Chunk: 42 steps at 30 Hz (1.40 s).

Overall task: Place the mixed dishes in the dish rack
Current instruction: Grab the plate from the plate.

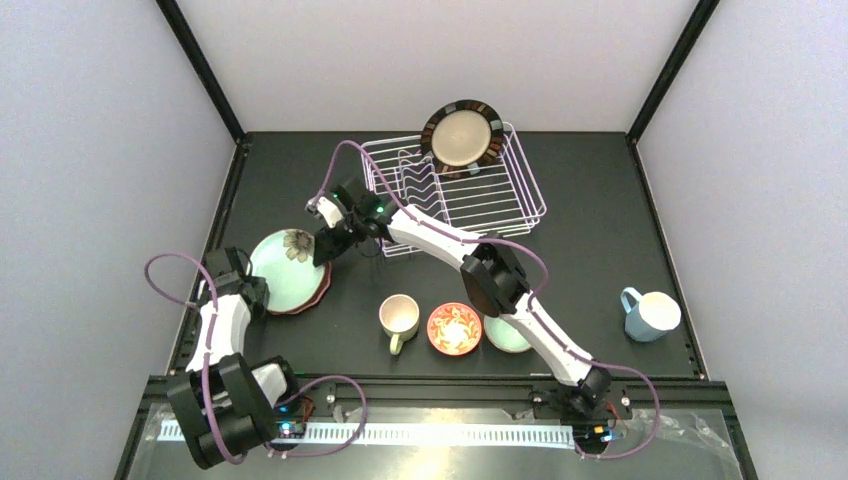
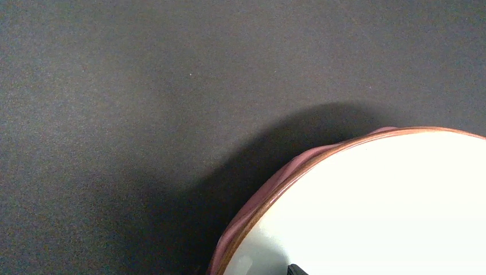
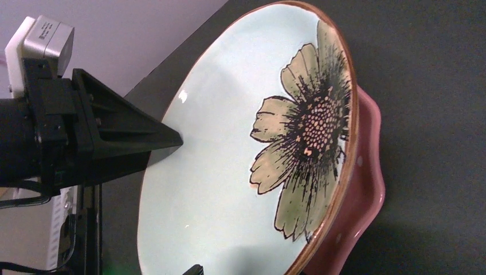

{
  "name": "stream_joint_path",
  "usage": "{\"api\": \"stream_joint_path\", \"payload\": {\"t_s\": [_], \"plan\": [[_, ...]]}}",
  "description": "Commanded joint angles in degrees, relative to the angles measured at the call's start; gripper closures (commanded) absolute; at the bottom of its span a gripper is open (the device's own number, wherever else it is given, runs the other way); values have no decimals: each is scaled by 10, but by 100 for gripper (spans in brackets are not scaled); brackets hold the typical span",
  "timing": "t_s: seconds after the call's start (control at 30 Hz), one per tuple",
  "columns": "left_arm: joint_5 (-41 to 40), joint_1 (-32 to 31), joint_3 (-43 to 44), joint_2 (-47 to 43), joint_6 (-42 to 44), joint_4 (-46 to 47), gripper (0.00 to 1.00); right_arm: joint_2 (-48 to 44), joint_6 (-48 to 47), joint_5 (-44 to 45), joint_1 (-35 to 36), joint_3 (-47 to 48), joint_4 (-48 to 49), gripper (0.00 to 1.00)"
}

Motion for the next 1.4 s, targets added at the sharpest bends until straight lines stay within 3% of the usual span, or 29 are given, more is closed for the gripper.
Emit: {"api": "stream_joint_path", "payload": {"t_s": [0.0, 0.53, 1.03, 1.37], "plan": [[36, -4, 14, 16, 24, 9, 17, -16, -2, -107, 37, 31, 20, 19], [36, -4, -22, -22, 42, -18, 20, -2, 13, -118, 38, 46, 26, 21], [33, -4, -47, -44, 40, -16, 21, 31, 35, -115, 37, 70, 29, 42], [30, -4, -65, -54, 39, -17, 21, 42, 46, -98, 37, 82, 21, 70]]}}
